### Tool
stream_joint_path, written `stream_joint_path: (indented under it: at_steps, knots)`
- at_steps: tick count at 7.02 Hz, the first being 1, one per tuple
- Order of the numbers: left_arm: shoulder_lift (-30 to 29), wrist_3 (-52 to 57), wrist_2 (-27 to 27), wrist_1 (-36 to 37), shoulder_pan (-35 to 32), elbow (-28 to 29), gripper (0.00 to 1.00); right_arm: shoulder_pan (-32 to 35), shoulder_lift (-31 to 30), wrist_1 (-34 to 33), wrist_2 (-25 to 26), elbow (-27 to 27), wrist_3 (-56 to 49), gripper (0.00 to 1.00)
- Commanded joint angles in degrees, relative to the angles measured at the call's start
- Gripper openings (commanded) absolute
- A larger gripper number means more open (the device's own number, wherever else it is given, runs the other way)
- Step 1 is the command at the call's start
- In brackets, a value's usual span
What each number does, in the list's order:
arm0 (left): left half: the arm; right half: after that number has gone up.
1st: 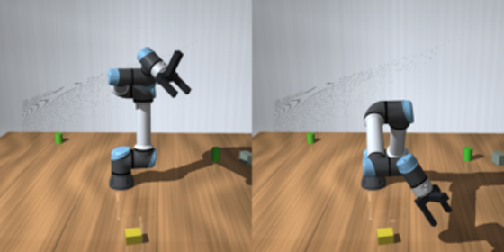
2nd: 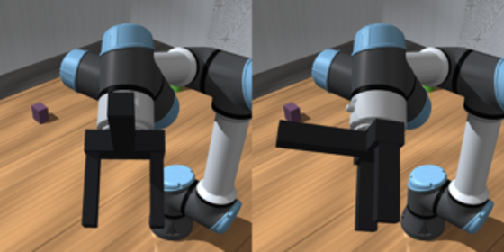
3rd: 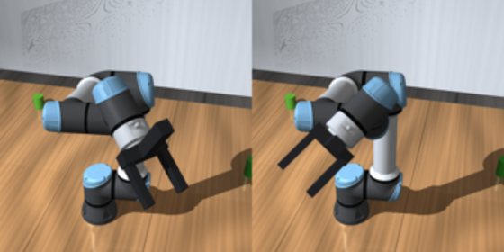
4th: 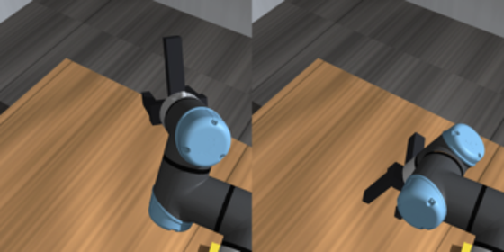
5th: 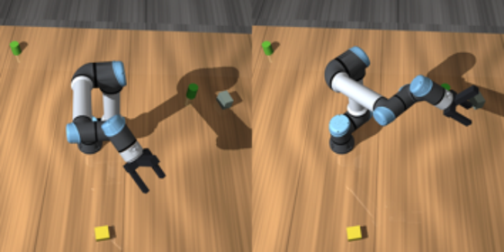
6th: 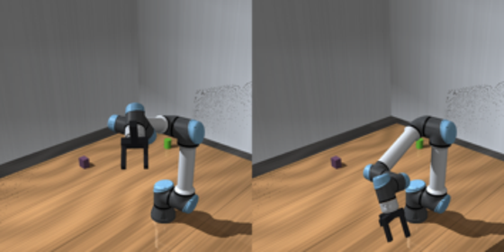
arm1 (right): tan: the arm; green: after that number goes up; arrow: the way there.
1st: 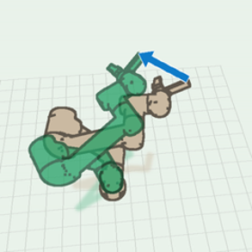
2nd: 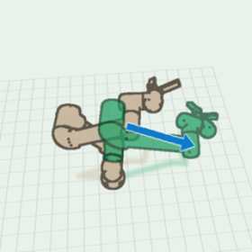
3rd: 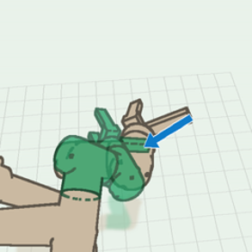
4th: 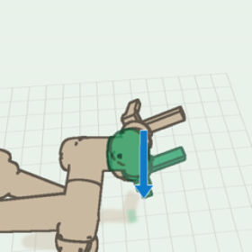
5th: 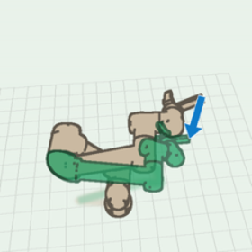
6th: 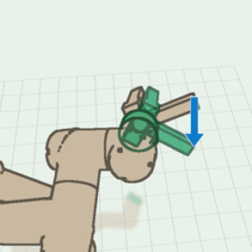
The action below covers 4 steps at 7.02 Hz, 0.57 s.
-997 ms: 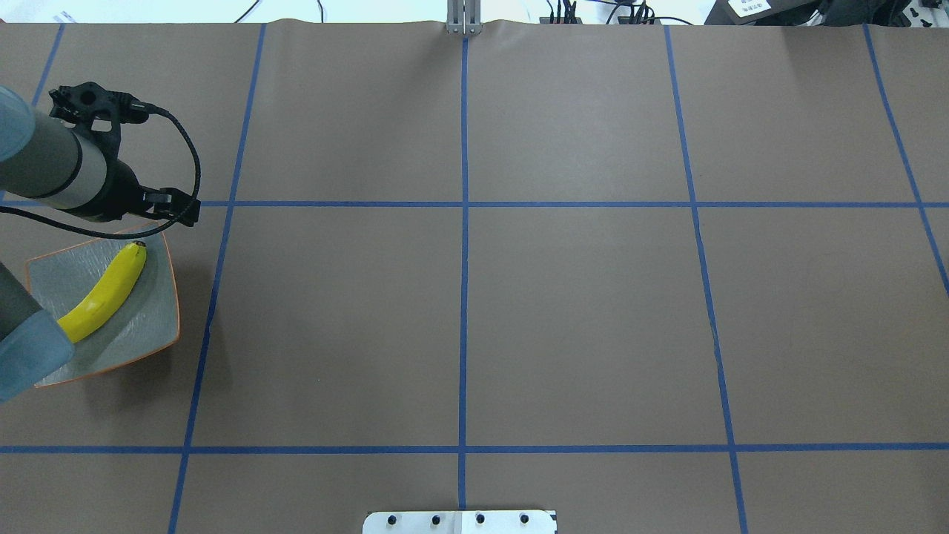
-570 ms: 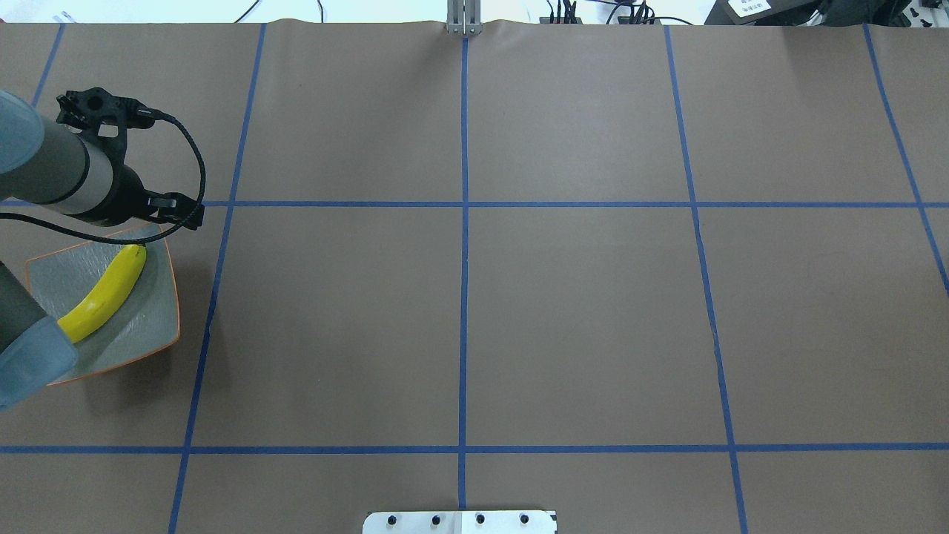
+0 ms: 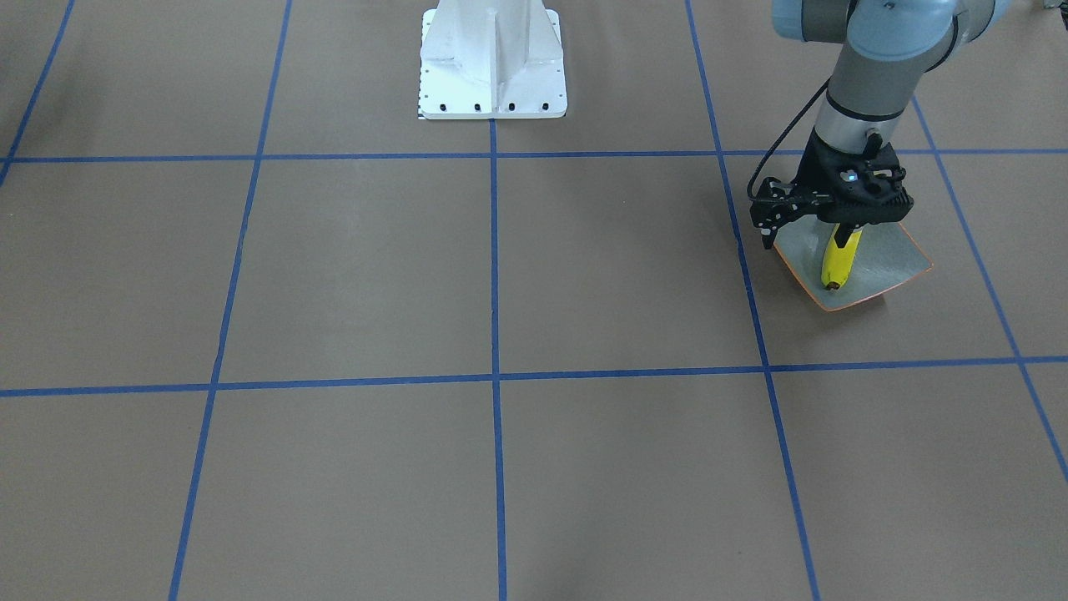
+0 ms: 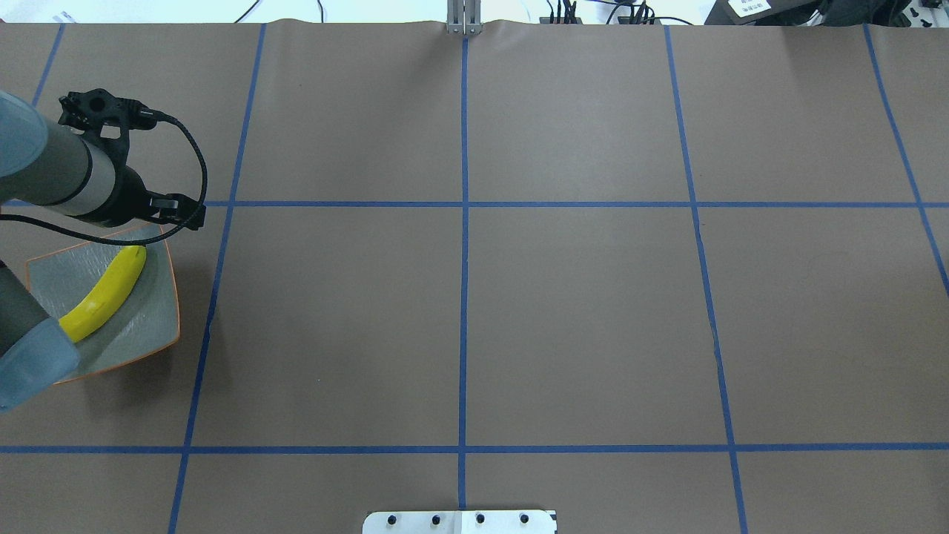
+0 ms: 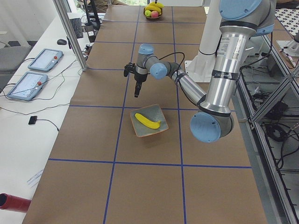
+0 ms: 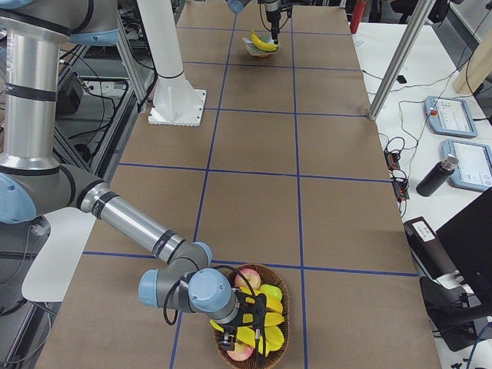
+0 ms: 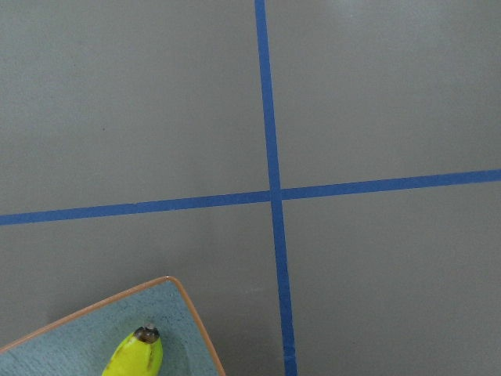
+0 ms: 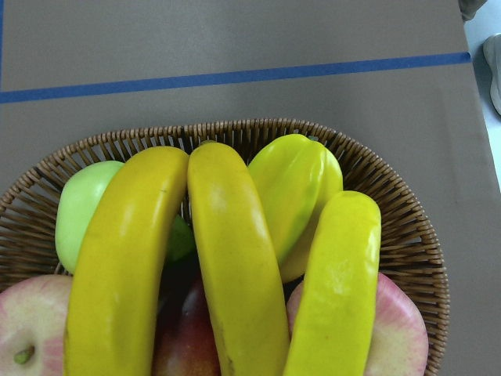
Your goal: Transfer all bananas from basket to plate
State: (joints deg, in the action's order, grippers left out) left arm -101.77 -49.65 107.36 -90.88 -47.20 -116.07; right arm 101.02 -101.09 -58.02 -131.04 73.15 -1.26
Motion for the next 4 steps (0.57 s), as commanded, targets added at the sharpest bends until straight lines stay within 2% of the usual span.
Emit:
stream_joint_path:
  at_steps: [1,2,4]
  knots:
    - [-0.01,-0.01,-0.22,0.00,0.18,-0.04,1.00,-0.13,-0.69,1.86,1.75,-1.08,-0.50,0.82]
    - [-0.01,-0.01,-0.31,0.00,0.18,-0.04,1.00,-0.21,-0.86,1.86,1.75,-1.69,-0.42,0.74]
    - [-0.01,-0.01,-0.66,-0.09,0.18,-0.04,1.00,-0.82,-0.86,1.86,1.49,-1.70,-0.07,0.70]
